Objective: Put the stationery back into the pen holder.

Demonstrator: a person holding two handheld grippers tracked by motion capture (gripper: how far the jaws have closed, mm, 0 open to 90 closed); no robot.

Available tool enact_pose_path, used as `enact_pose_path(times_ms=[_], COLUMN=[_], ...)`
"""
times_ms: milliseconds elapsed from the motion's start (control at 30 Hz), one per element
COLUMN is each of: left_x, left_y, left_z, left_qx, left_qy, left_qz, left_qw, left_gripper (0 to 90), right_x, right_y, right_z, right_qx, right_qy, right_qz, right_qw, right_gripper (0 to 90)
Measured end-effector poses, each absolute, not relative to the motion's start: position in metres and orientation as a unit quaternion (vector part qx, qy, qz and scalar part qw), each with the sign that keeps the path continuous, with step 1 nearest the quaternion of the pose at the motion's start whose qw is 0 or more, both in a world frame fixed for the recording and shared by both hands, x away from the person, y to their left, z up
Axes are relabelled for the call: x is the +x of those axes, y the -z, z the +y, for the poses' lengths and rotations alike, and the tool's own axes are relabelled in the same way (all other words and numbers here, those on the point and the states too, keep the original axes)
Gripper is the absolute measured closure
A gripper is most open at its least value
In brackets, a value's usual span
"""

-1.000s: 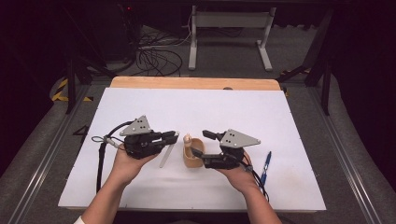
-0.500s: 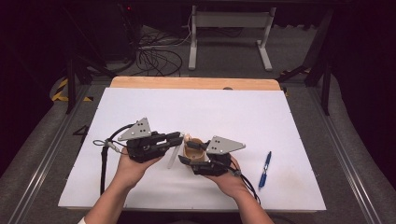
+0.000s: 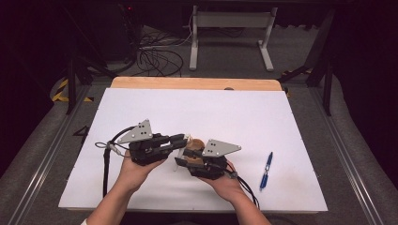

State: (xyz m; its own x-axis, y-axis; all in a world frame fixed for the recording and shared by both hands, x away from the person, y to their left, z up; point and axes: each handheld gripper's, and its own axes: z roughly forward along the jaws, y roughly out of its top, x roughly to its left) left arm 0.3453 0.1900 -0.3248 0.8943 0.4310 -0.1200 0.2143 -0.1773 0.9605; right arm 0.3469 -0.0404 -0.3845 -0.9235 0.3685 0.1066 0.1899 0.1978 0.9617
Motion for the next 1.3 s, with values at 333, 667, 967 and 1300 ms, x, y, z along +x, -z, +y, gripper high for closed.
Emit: enact_pose_path(times_ms=[333, 667, 967, 1300], left_x=[0.347, 0.347, 0.351, 0.353], left_y=[0.327, 0.325, 0.329, 0.330], left_z=[0.190, 0.193, 0.197, 0.200], left_qx=[0.769, 0.776, 0.786, 0.789], left_qy=[-0.116, -0.126, -0.140, -0.151], left_qz=[0.219, 0.223, 0.235, 0.244], left_qw=[0.589, 0.577, 0.554, 0.544], left_gripper=[68.4, 61.8, 58.6, 57.8], right_x=[0.353, 0.353, 0.354, 0.355], right_y=[0.387, 0.384, 0.381, 0.378], right_z=[-0.046, -0.052, -0.058, -0.066], right_qx=[0.213, 0.223, 0.231, 0.242], right_qy=[-0.609, -0.613, -0.624, -0.637], right_qz=[0.761, 0.754, 0.740, 0.724], right_qw=[0.062, 0.083, 0.099, 0.106], right_gripper=[78.8, 78.9, 78.8, 78.8])
